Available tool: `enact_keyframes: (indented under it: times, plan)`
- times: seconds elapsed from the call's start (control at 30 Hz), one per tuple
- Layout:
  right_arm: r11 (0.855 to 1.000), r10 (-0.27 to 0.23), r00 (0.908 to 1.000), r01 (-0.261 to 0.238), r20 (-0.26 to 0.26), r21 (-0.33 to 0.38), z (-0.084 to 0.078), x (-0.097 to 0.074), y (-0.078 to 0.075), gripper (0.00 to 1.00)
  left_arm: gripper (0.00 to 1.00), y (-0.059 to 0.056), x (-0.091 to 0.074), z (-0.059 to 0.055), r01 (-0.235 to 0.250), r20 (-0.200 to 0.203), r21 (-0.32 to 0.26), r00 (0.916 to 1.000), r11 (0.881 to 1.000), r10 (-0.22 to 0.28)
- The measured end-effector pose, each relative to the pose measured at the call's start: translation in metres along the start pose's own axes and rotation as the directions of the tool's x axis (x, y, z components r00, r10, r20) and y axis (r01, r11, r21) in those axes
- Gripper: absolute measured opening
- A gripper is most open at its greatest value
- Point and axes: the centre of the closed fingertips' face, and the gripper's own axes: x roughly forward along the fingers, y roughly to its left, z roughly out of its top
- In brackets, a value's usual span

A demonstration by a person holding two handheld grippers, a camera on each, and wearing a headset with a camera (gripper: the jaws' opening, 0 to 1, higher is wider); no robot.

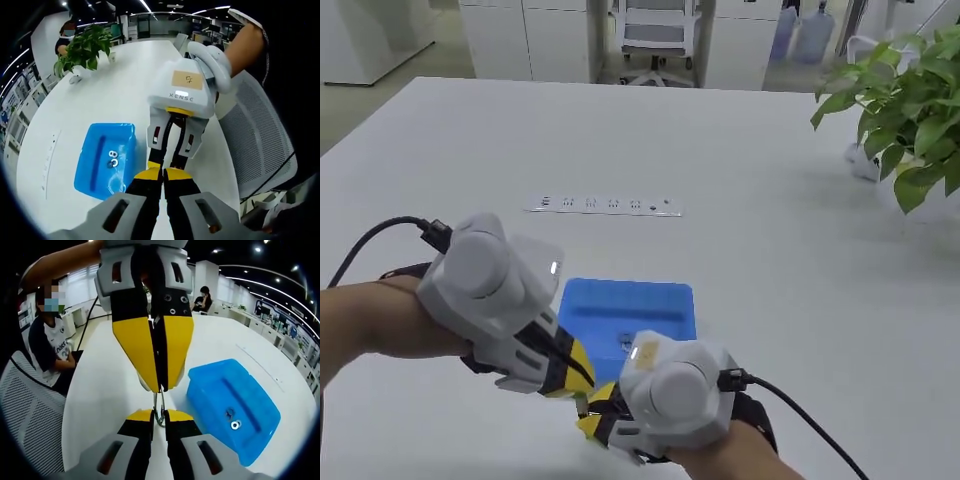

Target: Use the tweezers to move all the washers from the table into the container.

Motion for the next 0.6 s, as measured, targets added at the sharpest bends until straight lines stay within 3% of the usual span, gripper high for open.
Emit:
enact_keyframes:
  times: [0.3,0.6]
  plan:
    - [1.0,-0.009,0.9999,0.009,0.009,-0.009,0.007,-0.009,0.001,0.1,0.05,-0.002,-0.007,0.008,0.01,0.009,0.005,0.9999,1.0,-0.01]
    - [1.0,-0.027,0.999,0.027,0.035,0.008,0.02,-0.022,-0.002,0.1,0.05,-0.002,-0.019,0.023,0.013,0.026,0.021,0.9996,1.0,-0.014]
